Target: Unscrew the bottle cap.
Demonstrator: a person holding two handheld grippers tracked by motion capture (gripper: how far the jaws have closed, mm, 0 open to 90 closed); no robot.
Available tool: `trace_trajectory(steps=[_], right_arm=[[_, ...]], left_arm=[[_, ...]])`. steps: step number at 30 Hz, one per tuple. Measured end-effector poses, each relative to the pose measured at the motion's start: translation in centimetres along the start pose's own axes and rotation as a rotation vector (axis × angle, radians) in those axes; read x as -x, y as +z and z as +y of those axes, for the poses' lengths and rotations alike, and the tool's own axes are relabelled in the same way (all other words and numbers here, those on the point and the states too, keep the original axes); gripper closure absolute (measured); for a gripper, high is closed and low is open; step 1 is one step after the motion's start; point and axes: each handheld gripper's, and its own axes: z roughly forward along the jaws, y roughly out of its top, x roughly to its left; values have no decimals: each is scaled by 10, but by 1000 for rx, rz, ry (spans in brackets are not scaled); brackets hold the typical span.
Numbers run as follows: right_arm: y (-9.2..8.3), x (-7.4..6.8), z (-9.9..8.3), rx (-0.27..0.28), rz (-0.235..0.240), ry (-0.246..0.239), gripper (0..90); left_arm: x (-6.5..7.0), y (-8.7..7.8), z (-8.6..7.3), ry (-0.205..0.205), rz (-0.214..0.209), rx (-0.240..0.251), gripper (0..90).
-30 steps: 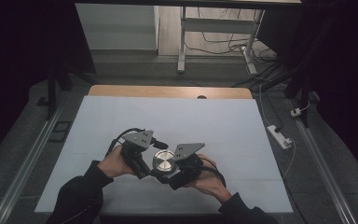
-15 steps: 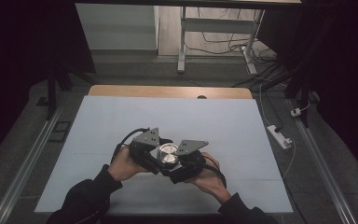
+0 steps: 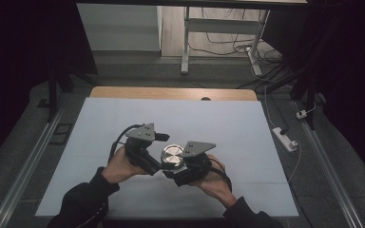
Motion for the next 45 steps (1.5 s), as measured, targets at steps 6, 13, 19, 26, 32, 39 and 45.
trace_trajectory(steps=[6, 13, 19, 26, 32, 39, 45], right_arm=[[6, -7, 0, -26, 100, -53, 151], [8, -14, -1, -44, 153, -101, 151], [8, -11, -2, -51, 115, -83, 151], [7, 2, -5, -38, -27, 19, 151], [3, 5, -5, -7, -43, 43, 151], [0, 0, -2, 6, 67, -11, 151], [4, -12, 0, -18, 159, -87, 151]], left_arm=[[5, 0, -6, 126, -67, -85, 61], [7, 8, -8, 177, -75, -106, 175], [6, 14, -9, 120, -10, -94, 204], [15, 32, 0, -60, 252, -69, 204], [18, 29, 8, -80, 231, -32, 129], [8, -4, 2, 34, 25, -59, 39], [11, 6, -5, 133, -61, -127, 89]])
